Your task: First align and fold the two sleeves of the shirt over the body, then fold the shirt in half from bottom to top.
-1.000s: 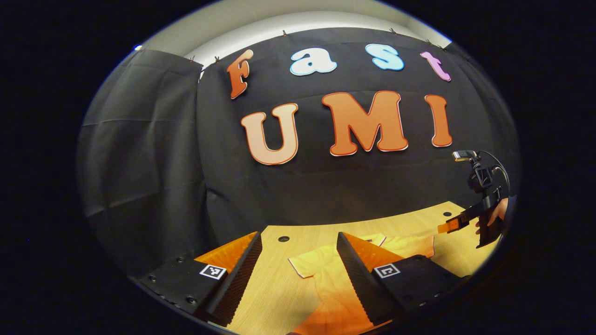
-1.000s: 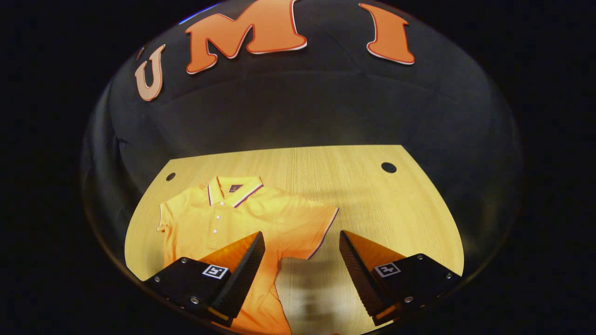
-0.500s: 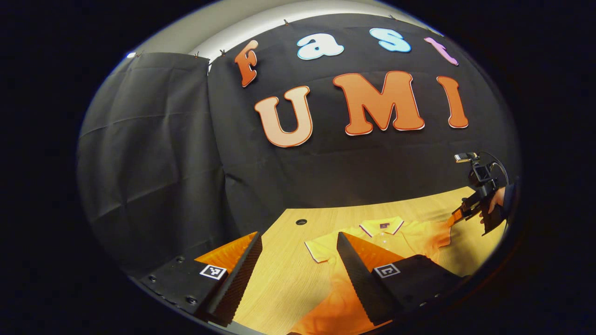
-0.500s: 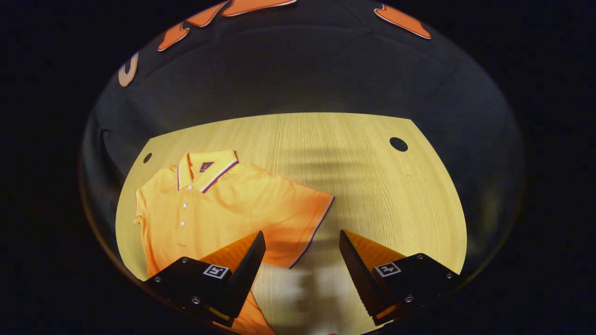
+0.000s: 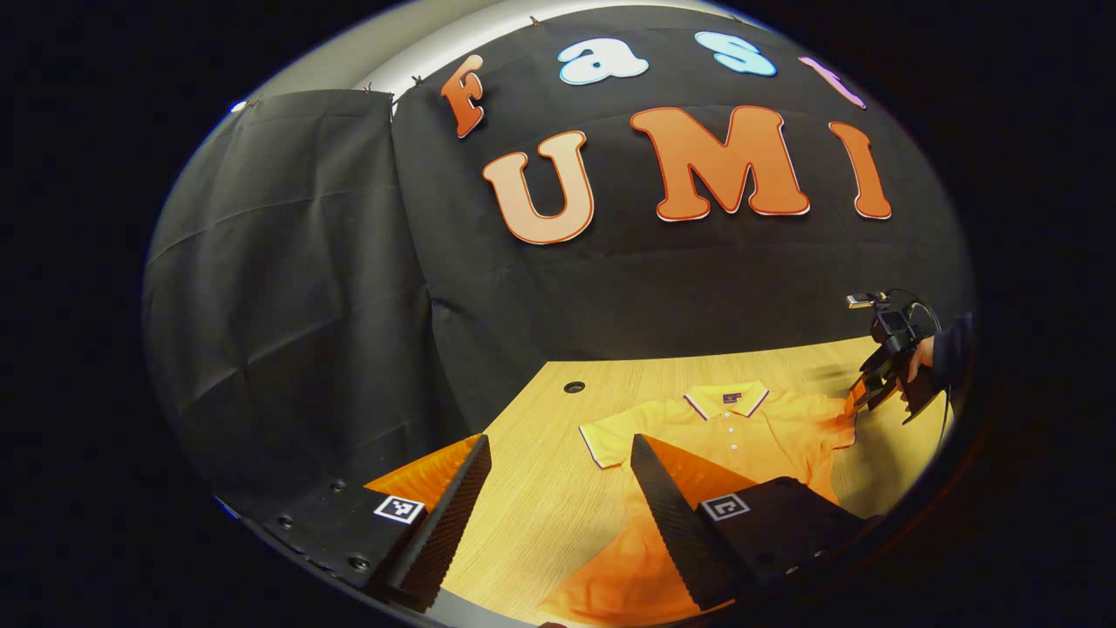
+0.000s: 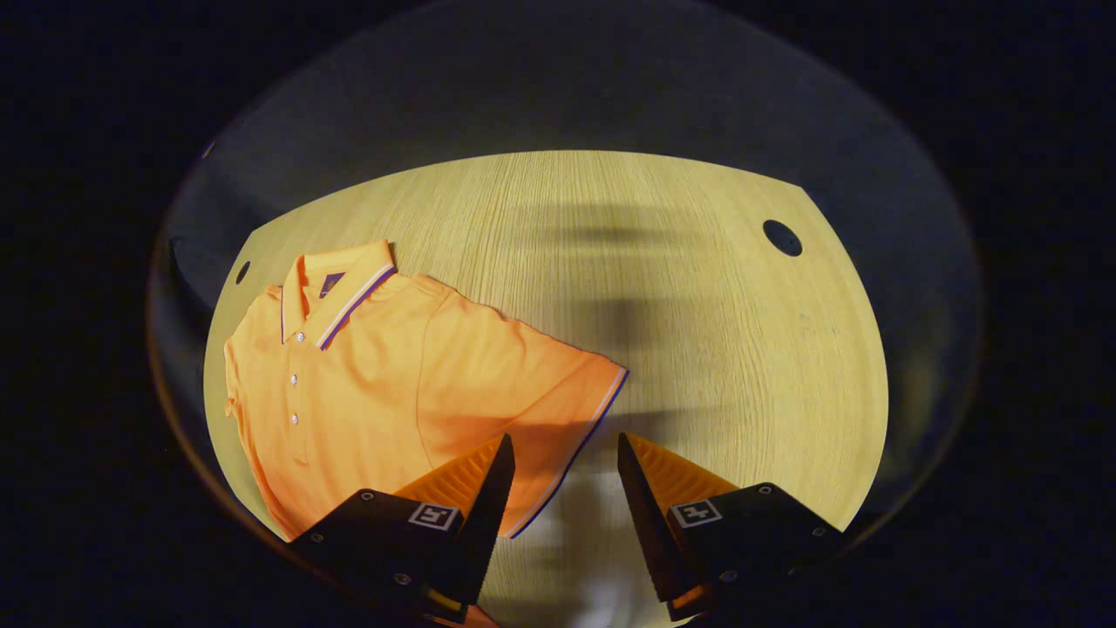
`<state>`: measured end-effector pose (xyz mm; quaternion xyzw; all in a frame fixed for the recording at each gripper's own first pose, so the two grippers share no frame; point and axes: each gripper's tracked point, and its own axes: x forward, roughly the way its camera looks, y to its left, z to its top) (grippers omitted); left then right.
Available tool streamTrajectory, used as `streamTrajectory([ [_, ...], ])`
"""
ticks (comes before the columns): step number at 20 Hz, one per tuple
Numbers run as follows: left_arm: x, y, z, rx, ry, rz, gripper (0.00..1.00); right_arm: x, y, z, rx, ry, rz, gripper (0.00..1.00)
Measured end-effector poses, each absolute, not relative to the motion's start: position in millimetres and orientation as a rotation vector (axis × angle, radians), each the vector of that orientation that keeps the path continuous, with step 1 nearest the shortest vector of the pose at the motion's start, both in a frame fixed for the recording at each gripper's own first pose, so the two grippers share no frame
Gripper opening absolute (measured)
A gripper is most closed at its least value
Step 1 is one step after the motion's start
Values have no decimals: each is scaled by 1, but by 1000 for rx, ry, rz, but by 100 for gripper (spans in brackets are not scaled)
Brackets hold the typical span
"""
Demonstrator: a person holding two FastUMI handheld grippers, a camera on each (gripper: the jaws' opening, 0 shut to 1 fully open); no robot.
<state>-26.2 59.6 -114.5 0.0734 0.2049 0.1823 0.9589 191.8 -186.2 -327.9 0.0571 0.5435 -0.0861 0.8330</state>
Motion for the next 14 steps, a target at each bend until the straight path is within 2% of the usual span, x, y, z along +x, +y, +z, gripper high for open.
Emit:
streamTrajectory([
  [1, -25, 59, -117, 147, 422, 369, 99, 193, -187, -332, 126, 1171, -183, 66],
  [2, -24, 58, -118, 146, 429, 368, 99, 195, -186, -335, 137, 1180, -182, 69],
  [4, -20, 54, -121, 141, 443, 360, 99, 186, -182, -348, 162, 1262, -173, 65],
  [6, -15, 51, -121, 138, 453, 352, 99, 193, -188, -347, 118, 1274, -183, 64],
  [8, -13, 49, -124, 131, 461, 348, 99, 196, -185, -347, 114, 1261, -183, 51],
  [9, -12, 49, -127, 126, 465, 346, 99, 199, -187, -346, 133, 1247, -196, 47],
  [10, -10, 48, -126, 120, 466, 344, 99, 199, -188, -345, 140, 1243, -195, 23],
  [11, -9, 47, -126, 112, 466, 341, 99, 200, -188, -346, 158, 1243, -186, 21],
  [12, -7, 46, -125, 109, 464, 337, 99, 200, -186, -345, 182, 1243, -179, 10],
  [14, -8, 46, -124, 108, 464, 332, 99, 202, -178, -342, 233, 1243, -142, 9],
])
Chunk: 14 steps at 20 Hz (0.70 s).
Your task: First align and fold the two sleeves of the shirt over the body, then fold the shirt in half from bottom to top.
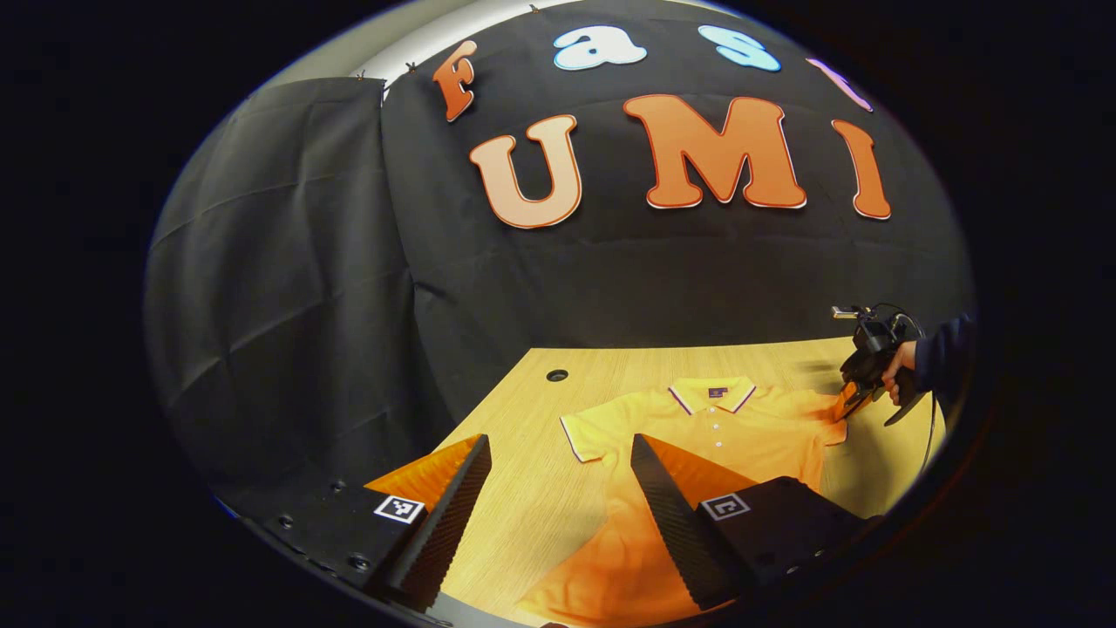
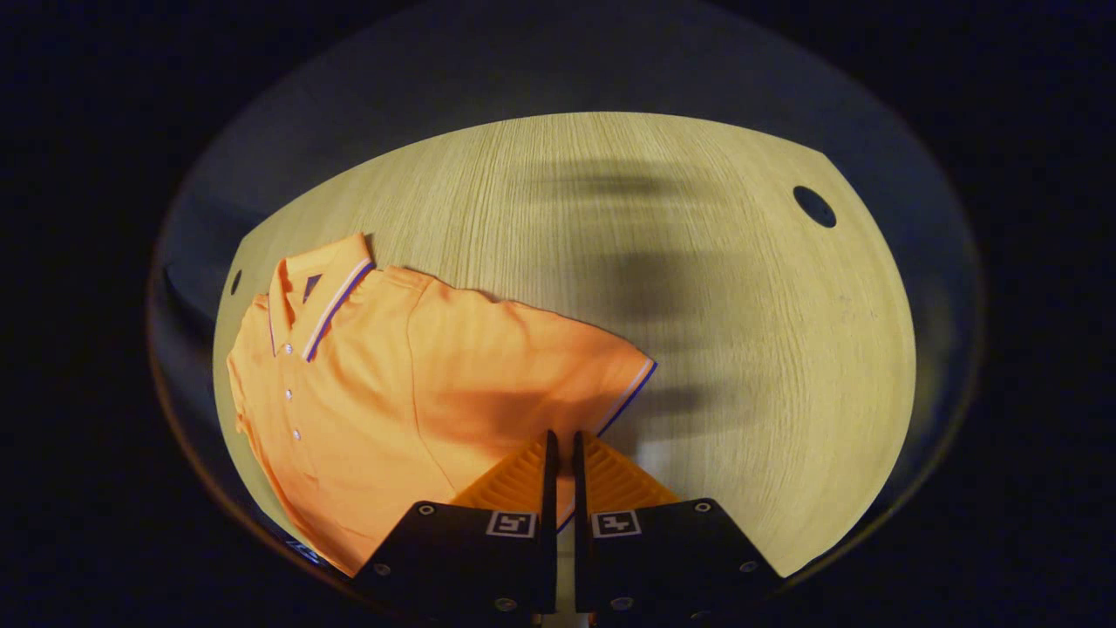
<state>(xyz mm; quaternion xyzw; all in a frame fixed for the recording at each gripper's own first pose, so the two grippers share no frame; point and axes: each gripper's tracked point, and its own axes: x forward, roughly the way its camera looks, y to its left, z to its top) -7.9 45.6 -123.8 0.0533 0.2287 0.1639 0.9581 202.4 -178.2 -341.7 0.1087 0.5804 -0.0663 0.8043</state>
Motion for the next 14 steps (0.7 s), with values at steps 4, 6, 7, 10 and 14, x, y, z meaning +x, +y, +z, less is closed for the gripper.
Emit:
streamTrajectory([
  [4, -14, 52, -126, 82, 471, 343, 99, 215, -165, -320, 229, 1181, -96, 5],
  [6, -16, 55, -128, 66, 474, 357, 99, 223, -160, -309, 225, 1159, -87, 5],
  [7, -18, 57, -129, 58, 473, 360, 99, 227, -154, -302, 240, 1148, -71, 5],
  [10, -19, 58, -132, 39, 477, 366, 99, 234, -142, -285, 235, 1119, -41, 5],
  [14, -23, 61, -135, 21, 479, 374, 99, 237, -123, -269, 199, 1112, 8, 5],
])
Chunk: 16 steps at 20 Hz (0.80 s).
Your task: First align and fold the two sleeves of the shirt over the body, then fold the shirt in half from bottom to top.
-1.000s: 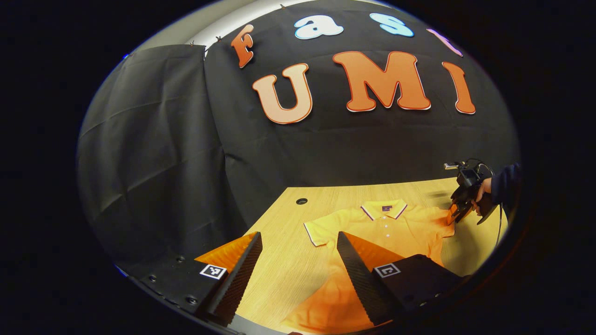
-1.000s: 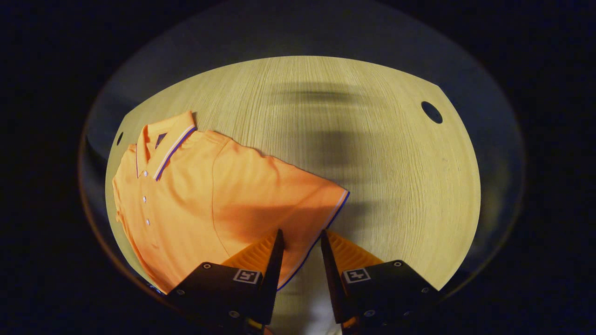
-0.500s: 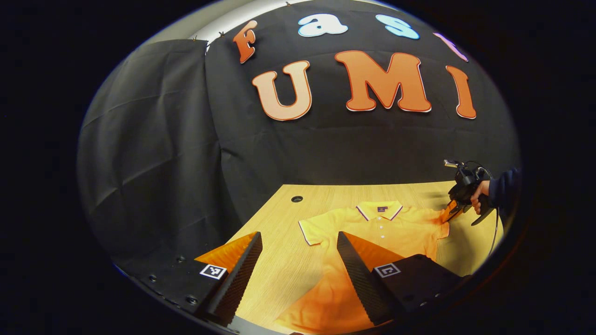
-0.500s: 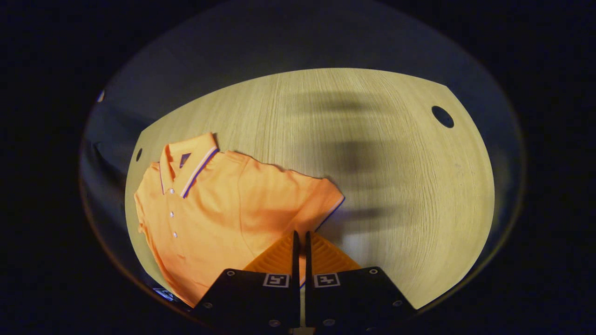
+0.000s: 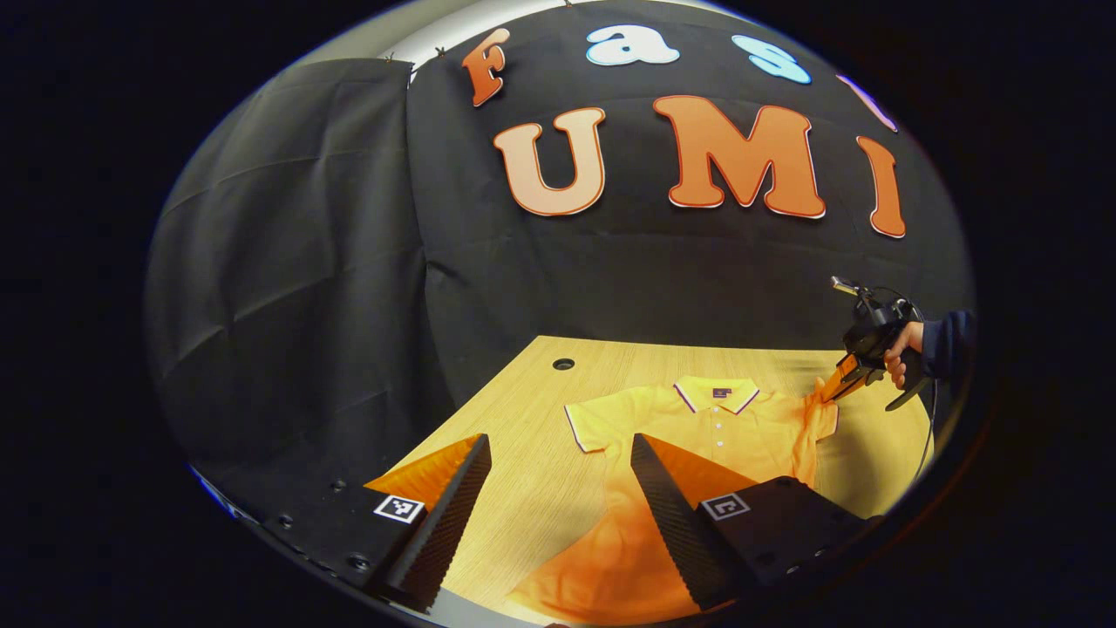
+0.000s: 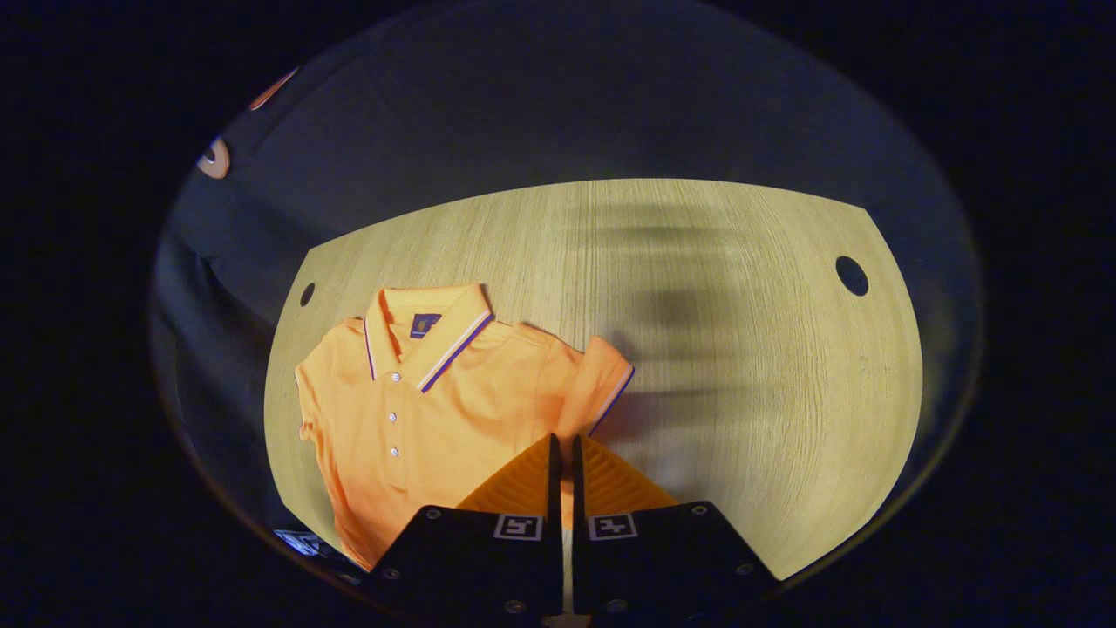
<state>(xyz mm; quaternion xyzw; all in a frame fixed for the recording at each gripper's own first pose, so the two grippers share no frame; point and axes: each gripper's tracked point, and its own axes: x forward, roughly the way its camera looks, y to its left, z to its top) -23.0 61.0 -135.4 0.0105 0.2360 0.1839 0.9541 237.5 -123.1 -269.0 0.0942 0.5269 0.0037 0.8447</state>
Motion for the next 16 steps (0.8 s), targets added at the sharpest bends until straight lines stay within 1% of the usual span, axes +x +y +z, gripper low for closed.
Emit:
streamTrajectory([
  [7, -34, 74, -144, -9, 487, 403, 99, 251, -77, -255, 165, 1116, 85, 5],
  [13, -49, 92, -150, -34, 498, 459, 99, 256, -31, -278, 133, 1176, 140, 5],
  [16, -57, 102, -151, -34, 502, 490, 99, 263, -17, -283, 117, 1182, 158, 5],
])
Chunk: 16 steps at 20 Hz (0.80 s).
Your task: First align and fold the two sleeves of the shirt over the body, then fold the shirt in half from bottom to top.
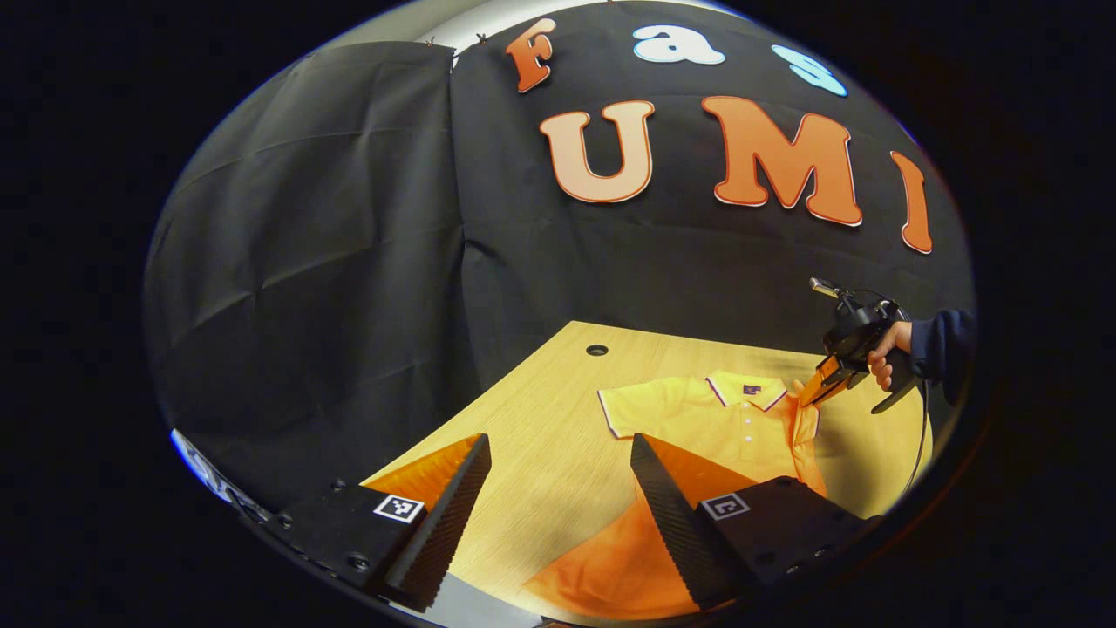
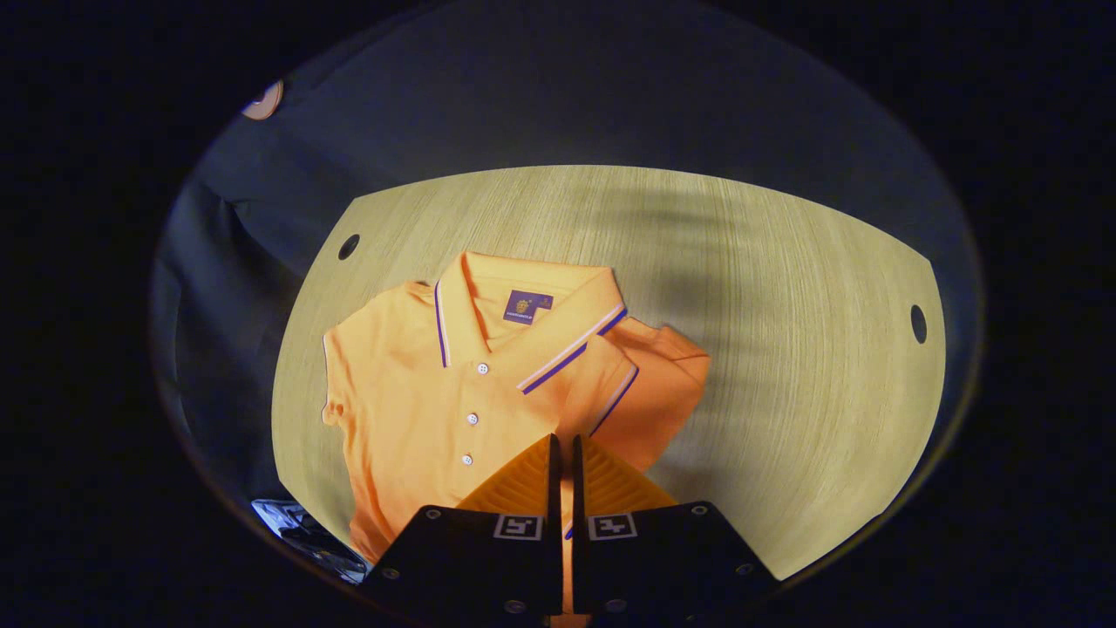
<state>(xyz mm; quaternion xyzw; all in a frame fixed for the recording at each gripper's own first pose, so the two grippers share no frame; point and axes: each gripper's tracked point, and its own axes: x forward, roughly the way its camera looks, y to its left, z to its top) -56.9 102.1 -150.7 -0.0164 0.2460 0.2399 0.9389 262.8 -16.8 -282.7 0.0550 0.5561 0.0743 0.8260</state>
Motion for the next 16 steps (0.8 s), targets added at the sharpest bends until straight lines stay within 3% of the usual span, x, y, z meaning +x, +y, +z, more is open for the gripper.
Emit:
streamTrajectory([
  [5, -62, 104, -160, -80, 523, 503, 99, 264, 2, -298, 180, 1232, 142, 5],
  [6, -63, 105, -160, -80, 525, 508, 99, 265, 6, -298, 192, 1231, 152, 11],
  [10, -68, 108, -165, -82, 549, 526, 99, 274, 27, -293, 287, 1210, 200, 15],
  [13, -69, 112, -167, -76, 554, 537, 99, 278, 32, -290, 294, 1185, 226, 31],
  [14, -67, 113, -168, -80, 558, 530, 99, 277, 31, -287, 287, 1174, 235, 23],
  [15, -64, 112, -169, -84, 559, 524, 99, 277, 29, -284, 276, 1160, 246, 26],
  [16, -60, 112, -171, -89, 566, 515, 99, 276, 26, -281, 261, 1144, 252, 46],
])
